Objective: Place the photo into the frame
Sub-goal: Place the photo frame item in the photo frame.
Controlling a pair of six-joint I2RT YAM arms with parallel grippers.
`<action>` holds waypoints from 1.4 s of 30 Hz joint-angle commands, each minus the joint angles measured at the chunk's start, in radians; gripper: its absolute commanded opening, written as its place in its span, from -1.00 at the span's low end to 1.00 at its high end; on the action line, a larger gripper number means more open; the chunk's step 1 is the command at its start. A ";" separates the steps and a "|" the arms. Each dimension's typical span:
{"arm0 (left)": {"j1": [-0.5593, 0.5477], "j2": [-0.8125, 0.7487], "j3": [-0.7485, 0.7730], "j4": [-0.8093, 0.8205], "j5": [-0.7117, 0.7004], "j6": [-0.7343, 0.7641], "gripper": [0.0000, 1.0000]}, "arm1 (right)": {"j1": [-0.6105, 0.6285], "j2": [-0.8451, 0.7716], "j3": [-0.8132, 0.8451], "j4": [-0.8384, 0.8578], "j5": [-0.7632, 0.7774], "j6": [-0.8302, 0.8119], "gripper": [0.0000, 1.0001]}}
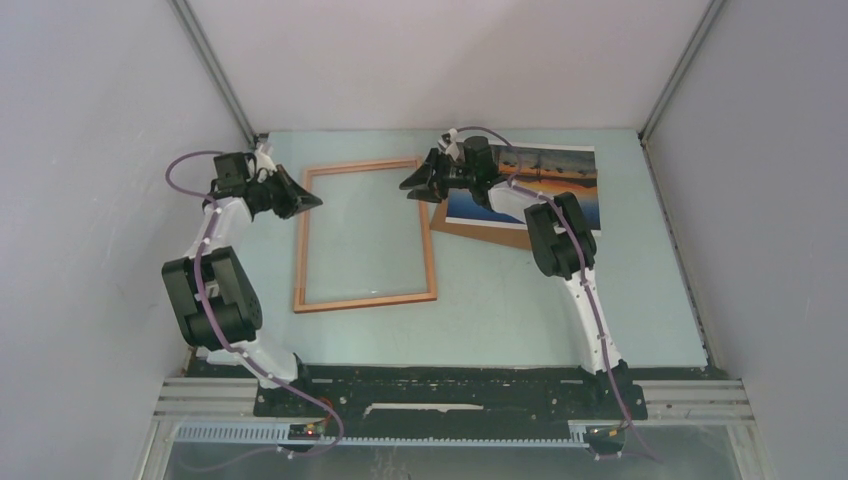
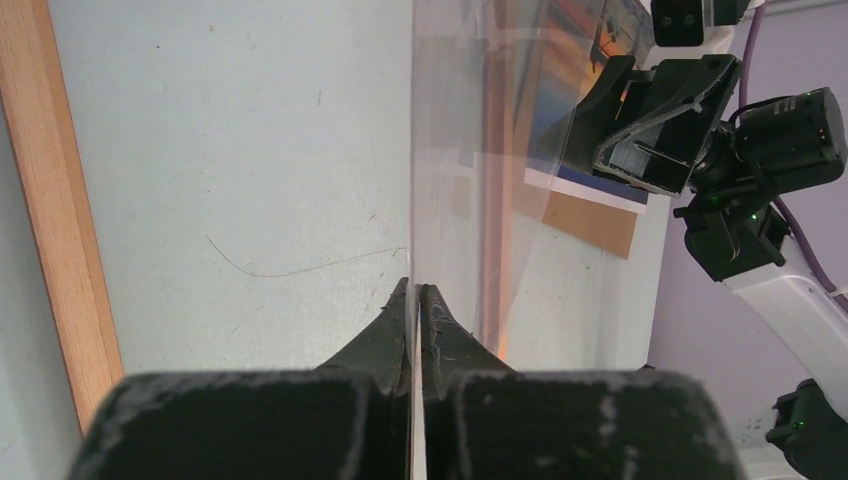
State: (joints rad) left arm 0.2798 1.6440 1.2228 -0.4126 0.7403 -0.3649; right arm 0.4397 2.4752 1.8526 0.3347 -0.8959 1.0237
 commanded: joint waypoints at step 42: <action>-0.046 0.003 -0.021 0.068 0.021 -0.020 -1.00 | -0.033 -0.033 -0.060 0.107 -0.023 0.026 0.24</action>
State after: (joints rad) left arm 0.2436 1.6619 1.2228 -0.3752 0.7628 -0.3847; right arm 0.4126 2.4859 1.7870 0.3943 -0.9005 1.0389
